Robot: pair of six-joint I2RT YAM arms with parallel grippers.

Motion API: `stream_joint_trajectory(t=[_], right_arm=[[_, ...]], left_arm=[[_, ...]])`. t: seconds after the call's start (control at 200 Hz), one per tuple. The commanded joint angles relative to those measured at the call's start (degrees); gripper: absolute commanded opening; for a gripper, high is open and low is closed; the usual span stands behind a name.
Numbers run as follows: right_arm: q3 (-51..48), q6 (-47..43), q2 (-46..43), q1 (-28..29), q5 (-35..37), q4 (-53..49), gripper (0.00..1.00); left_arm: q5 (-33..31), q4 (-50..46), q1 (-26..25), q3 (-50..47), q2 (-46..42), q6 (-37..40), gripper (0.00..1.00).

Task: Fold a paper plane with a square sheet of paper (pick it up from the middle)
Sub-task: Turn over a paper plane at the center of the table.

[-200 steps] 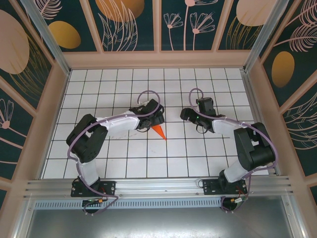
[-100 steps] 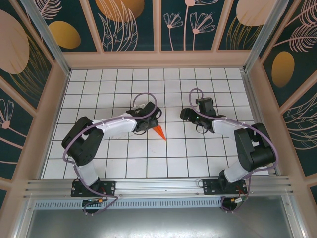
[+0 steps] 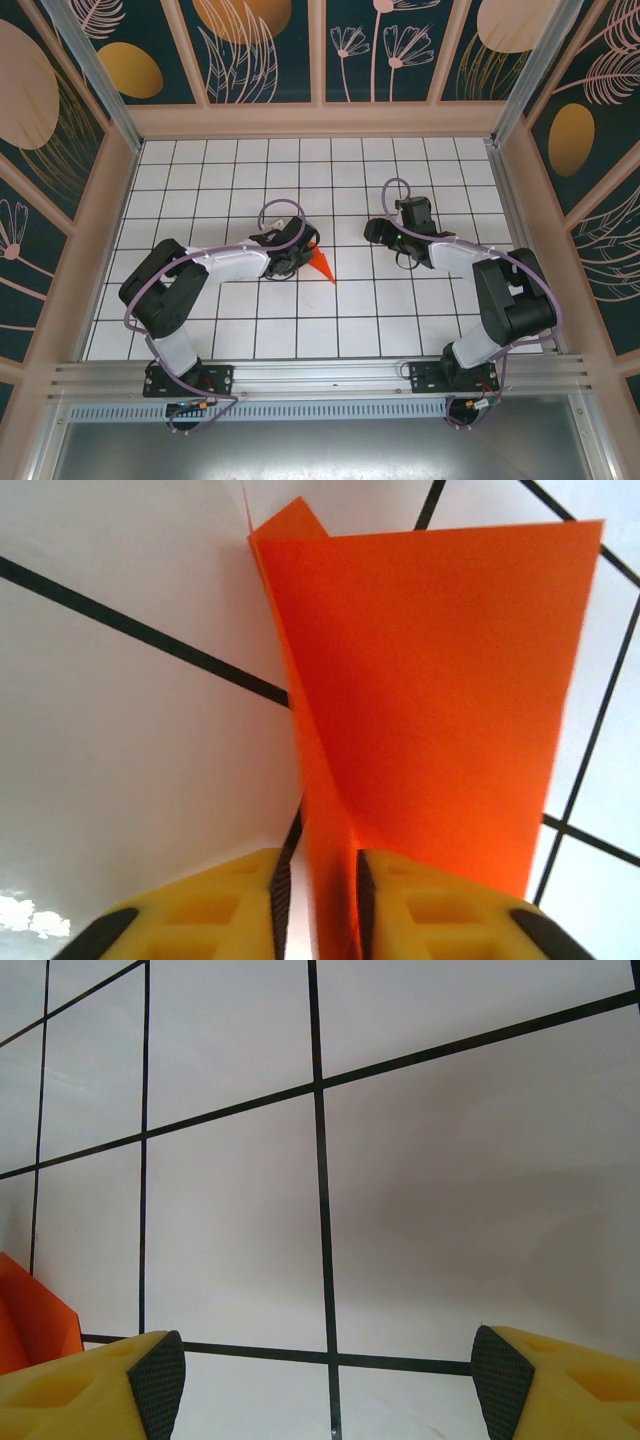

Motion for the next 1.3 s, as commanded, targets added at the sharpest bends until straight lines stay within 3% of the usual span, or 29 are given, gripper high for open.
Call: stream_joint_trajectory(t=[0.0,0.17,0.4,0.545,0.716,0.871,0.996,1.161,1.296], right_arm=[[-0.1,0.5,0.1,-0.2,-0.5,0.7,0.78],[-0.2,0.5,0.8,-0.2,-1.2,1.0,0.78],[-1.5,-0.2,-0.8,-0.2,-2.6,3.4,0.77],[-2.8,-0.8,-2.4,-0.2,-5.2,6.3,0.77],[-3.0,-1.9,-4.4,-0.1,-7.9,7.1,0.74],[-1.8,-1.1,-8.4,1.8,-4.5,0.8,0.73],[-0.7,0.4,-10.6,7.3,-1.7,-3.5,0.72],[1.2,2.8,-8.7,15.0,-0.3,-6.0,0.57],[2.7,4.3,-5.7,17.8,0.1,-6.8,0.42]], left_arm=[[-0.5,2.1,-0.4,-0.1,-1.8,-1.2,0.18],[-1.2,1.2,-0.3,1.2,-3.8,3.5,0.01],[-2.3,4.0,-0.2,2.9,-8.8,14.3,0.0],[3.2,12.7,0.2,-0.9,-10.3,19.4,0.0],[14.8,24.7,2.5,-4.7,-8.5,19.2,0.0],[22.3,34.2,3.3,-8.5,-5.3,18.5,0.0],[25.8,39.3,4.4,-11.2,-2.7,14.7,0.0],[29.1,44.9,5.2,-13.9,1.5,10.5,0.0],[29.1,45.0,5.4,-14.5,2.5,9.9,0.0]])
